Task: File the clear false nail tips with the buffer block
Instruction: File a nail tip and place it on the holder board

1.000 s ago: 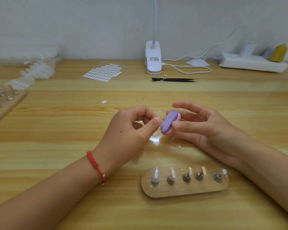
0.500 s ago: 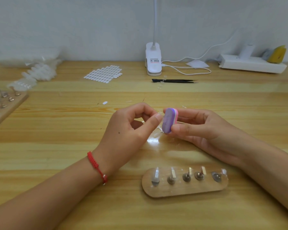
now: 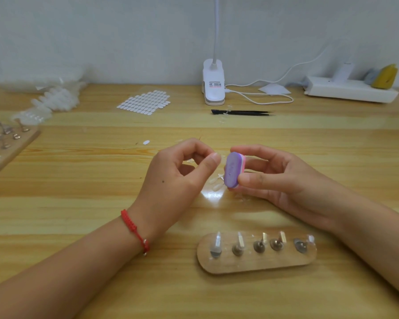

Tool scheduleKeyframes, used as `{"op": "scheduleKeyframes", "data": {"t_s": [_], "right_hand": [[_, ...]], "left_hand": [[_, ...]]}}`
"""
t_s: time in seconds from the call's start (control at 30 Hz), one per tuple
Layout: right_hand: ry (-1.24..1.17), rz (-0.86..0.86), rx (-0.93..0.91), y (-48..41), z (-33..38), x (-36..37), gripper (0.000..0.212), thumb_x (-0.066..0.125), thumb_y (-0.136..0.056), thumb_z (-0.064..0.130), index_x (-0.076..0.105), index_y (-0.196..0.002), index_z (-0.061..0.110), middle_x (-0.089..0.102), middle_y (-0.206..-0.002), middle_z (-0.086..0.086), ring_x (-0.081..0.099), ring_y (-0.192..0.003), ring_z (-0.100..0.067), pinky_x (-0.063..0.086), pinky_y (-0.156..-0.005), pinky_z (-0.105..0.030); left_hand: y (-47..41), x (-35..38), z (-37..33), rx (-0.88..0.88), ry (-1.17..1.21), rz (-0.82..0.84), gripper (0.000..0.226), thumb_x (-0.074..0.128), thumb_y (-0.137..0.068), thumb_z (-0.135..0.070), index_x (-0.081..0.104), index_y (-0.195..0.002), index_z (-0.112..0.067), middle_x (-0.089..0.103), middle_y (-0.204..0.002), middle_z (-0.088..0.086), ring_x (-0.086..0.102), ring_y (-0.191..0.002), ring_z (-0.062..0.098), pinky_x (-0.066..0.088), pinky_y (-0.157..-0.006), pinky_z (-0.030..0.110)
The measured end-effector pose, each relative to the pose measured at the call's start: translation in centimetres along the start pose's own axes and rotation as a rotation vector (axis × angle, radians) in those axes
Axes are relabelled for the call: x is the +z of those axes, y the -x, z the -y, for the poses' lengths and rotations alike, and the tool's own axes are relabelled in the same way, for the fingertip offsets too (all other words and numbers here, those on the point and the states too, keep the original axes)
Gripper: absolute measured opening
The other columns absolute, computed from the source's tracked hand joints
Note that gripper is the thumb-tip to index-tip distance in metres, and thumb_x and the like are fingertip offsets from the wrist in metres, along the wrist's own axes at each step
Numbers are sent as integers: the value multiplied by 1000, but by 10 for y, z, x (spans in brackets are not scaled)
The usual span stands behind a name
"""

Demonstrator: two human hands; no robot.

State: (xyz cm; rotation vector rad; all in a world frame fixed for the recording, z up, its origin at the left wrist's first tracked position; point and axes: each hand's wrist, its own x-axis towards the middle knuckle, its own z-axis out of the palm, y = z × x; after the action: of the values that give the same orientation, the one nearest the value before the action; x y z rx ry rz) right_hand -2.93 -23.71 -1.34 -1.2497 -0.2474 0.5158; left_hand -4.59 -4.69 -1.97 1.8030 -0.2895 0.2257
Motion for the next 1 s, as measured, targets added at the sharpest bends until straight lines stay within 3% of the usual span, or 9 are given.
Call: {"op": "scheduleKeyframes", "data": {"t_s": [0.13,0.73,0.93,1.0], "right_hand": [[2,-2,-3,1,0,-1,42,77,-60,7,77,-100,19,73,-94,-9,72,-83,-20,57,-73,-25],[-25,-6,19,0,-1,-4,42,75,-65,5,75,-106,14,72,-103,-16,72,-92,-24,56,-77,-27],[31,-1,17,1,-2,-3,40,73,-67,3,74,-107,13,73,-99,-12,72,-88,-21,56,-75,-25],[30,-12,17,0,-1,-3,43,74,-66,4,73,-108,12,72,-101,-14,72,-90,-23,57,-75,-26]], "left_hand": [[-1,1,0,-16,-29,16,18,63,-89,-15,61,-71,-18,52,-62,-12,37,-44,9,31,-43,17],[1,1,-1,6,-17,42,17,64,-88,-16,61,-71,-18,51,-60,-13,35,-42,8,29,-41,18],[0,1,0,47,-48,8,18,63,-89,-19,58,-73,-23,52,-63,-16,36,-42,13,29,-43,23],[1,2,0,58,-96,24,18,62,-91,-21,57,-74,-25,52,-62,-16,38,-41,23,29,-43,25]]}}
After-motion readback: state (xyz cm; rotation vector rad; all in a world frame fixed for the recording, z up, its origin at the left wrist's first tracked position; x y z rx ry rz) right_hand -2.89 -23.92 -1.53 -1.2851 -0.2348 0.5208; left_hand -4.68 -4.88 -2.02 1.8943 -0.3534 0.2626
